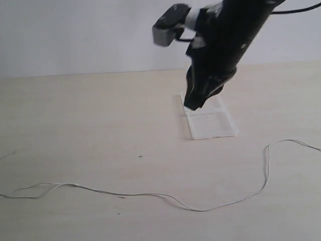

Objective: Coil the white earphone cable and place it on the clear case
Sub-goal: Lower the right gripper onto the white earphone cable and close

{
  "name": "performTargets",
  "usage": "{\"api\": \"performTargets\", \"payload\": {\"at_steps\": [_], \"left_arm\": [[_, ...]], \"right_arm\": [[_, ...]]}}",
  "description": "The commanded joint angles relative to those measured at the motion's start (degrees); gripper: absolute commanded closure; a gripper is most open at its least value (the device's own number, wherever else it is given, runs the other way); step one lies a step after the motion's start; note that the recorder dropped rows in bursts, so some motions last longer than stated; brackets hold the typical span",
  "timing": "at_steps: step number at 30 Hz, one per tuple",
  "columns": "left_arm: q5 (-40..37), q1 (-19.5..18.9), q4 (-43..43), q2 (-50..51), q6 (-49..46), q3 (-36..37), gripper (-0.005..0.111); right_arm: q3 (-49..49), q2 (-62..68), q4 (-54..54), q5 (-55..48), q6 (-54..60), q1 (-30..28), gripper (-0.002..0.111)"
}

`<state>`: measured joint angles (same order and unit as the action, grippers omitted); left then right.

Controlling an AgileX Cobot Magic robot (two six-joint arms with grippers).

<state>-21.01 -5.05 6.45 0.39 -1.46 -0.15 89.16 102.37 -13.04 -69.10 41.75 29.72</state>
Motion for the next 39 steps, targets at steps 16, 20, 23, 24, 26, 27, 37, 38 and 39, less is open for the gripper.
{"api": "performTargets", "payload": {"at_steps": [16,20,23,24,26,27,37,38,39], "left_arm": [[0.49,-0.12,-0.09,-0.39,0.3,0.15,0.107],[0.49,-0.12,-0.09,-0.39,0.3,0.15,0.107],[0.49,-0.12,-0.09,-0.39,0.3,0.15,0.107],[0.49,-0.12,-0.09,-0.39,0.3,0.15,0.107],[0.49,-0.12,-0.09,-0.39,0.3,0.15,0.107],[0.49,-0.12,-0.09,-0.39,0.3,0.15,0.107],[0.49,-0.12,-0.09,-0.39,0.3,0.15,0.107],[0.49,-0.12,-0.09,-0.39,0.3,0.15,0.107],[0.49,-0.12,-0.09,-0.39,0.3,0.15,0.107]], "right_arm": [[0.26,15.59,3.03,-0.87,-1.32,11.24,0.067],[-2.42,15.77,3.03,-0.87,-1.48,11.24,0.067],[-4.93,15.64,3.03,-0.87,-1.26,11.24,0.067],[-5.69,15.64,3.03,-0.87,-1.26,11.24,0.067],[-6.7,15.64,3.03,-0.87,-1.26,11.24,0.067],[-7.17,15.64,2.91,-0.87,-1.26,11.24,0.067],[-8.86,16.26,3.66,7.43,-3.97,11.24,0.067],[-8.86,16.58,4.06,7.91,-4.97,11.24,0.067],[-8.86,17.0,4.36,8.05,-5.61,11.24,0.067]]}}
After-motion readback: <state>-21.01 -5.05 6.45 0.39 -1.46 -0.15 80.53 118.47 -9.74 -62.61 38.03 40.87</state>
